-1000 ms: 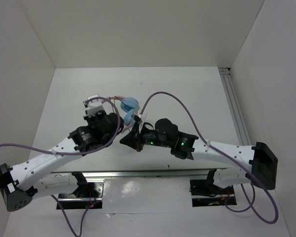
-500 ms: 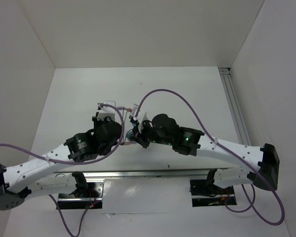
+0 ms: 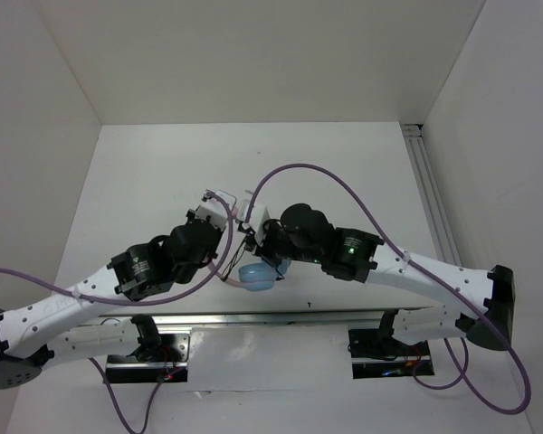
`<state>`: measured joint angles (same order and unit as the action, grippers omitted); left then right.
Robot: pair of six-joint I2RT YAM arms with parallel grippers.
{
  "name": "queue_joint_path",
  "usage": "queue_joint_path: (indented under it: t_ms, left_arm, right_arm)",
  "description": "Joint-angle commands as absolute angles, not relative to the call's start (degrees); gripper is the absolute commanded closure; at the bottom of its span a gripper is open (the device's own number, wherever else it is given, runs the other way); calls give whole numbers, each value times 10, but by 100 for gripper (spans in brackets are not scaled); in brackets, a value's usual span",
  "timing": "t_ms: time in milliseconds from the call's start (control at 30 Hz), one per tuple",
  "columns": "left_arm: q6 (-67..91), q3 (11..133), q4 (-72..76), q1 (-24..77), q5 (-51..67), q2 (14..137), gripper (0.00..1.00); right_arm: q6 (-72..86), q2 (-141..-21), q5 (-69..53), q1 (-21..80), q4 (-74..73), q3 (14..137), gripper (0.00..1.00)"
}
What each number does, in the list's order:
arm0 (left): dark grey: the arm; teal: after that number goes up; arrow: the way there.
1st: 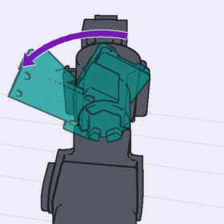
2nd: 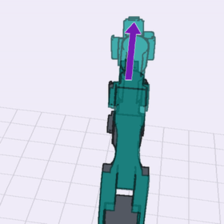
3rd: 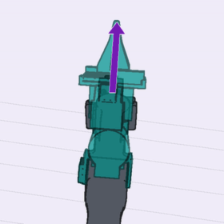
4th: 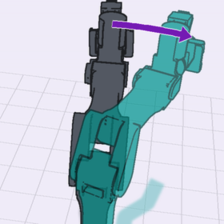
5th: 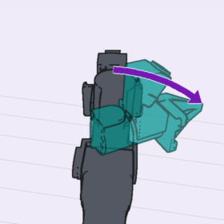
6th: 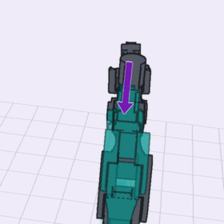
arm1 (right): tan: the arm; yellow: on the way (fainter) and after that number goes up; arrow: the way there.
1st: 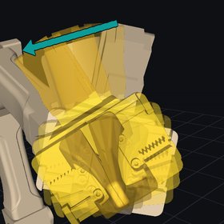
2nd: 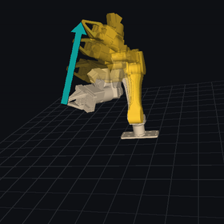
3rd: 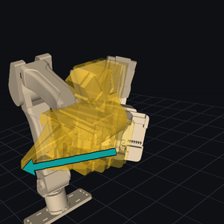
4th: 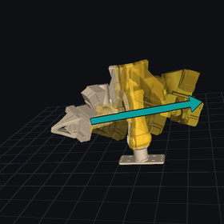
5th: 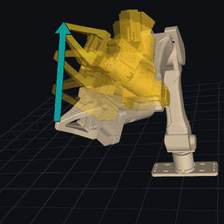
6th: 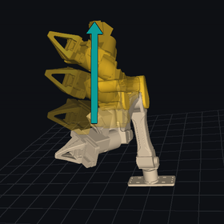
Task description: Wrap the headphones
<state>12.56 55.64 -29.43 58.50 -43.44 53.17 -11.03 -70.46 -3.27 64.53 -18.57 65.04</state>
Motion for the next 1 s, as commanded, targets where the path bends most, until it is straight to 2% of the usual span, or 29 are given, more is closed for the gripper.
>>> queue_joint_path:
  t_ms: [0,433,633,733,967]
  left_arm:
    - [112,579,-265,587,-354,513,100]
    - [132,627,-269,587,-199,503,100]
    - [143,632,-269,587,-200,490,100]
    - [143,647,-289,560,-211,525,100]
    - [143,635,-264,494,-141,555,100]
  right_arm:
    - [-133,-646,5,650,-135,628,100]
    - [-127,-633,62,650,-84,597,100]
    - [-127,-633,88,650,-84,597,99]
    - [-127,-633,77,616,-79,597,99]
    - [-121,-658,19,549,-67,598,96]
